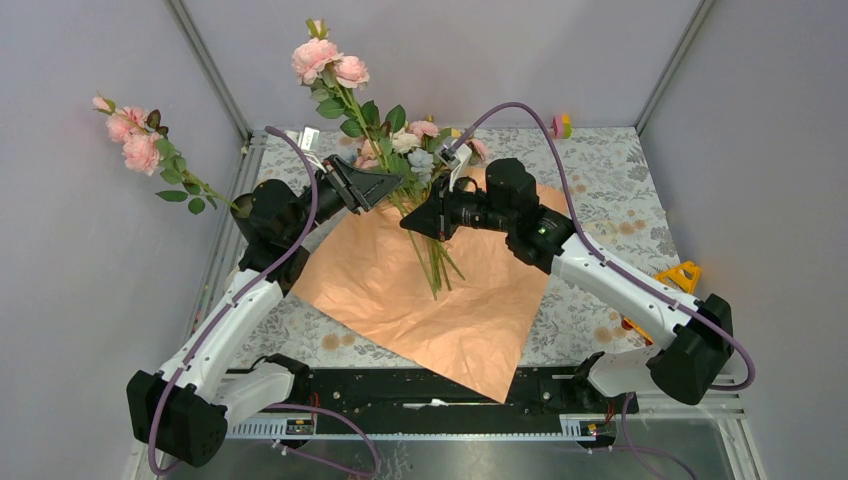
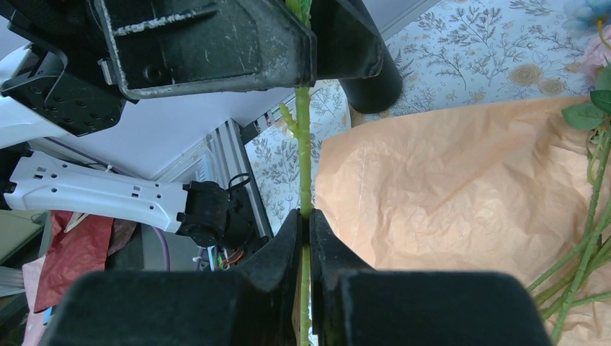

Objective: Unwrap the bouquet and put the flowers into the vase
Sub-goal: Pick up the fake flower from the wrapping paper.

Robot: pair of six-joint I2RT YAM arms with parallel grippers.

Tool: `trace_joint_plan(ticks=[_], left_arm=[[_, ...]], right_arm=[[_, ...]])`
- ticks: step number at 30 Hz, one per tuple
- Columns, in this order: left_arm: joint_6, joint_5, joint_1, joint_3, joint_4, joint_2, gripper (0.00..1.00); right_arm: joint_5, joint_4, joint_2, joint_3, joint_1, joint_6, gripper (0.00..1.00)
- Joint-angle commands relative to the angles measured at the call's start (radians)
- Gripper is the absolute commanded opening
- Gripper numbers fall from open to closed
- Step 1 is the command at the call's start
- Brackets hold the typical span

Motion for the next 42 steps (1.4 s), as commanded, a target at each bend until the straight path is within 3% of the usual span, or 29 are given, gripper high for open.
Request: trace_joint_plan(ticks=[1, 9, 15, 19, 23, 28, 33, 42], left_arm=[[0.010, -0.011, -0.005, 0.002, 0.048, -0.024, 0.32], [0.025, -0.016, -0.005, 0.003, 0.013, -0.022, 0.01], [0.063, -0.029, -0.005, -0.002, -0.009, -0.028, 0.00], [0.143, -0.020, -0.003, 0.032, -0.071, -0.025, 0.00], [0.304, -0.011, 0.025, 0.092, -0.193, -0.031, 0.00], [0.497, 0.040, 0.168, 0.166, -0.344, -0.025, 0.00], [0.673, -0.016, 0.299, 0.267, -0.480, -0.014, 0.00], [0.753, -0.082, 0.470, 0.398, -0.439, 0.037, 0.00]], right_arm=[[-0.015, 0.042, -0.006, 0.051, 0.009, -0.003, 0.00], [-0.013, 0.039, -0.004, 0.048, 0.008, -0.005, 0.00], [-0.012, 0.029, -0.015, 0.047, 0.008, -0.015, 0.01], [0.014, 0.014, -0.031, 0.041, 0.008, -0.032, 0.45], [0.046, -0.008, -0.072, 0.028, 0.009, -0.066, 0.80], [0.153, -0.022, -0.150, -0.025, 0.007, -0.114, 0.99], [0.317, -0.097, -0.203, -0.066, -0.017, -0.179, 1.00], [0.214, -0.109, -0.268, -0.171, -0.322, -0.098, 0.99]])
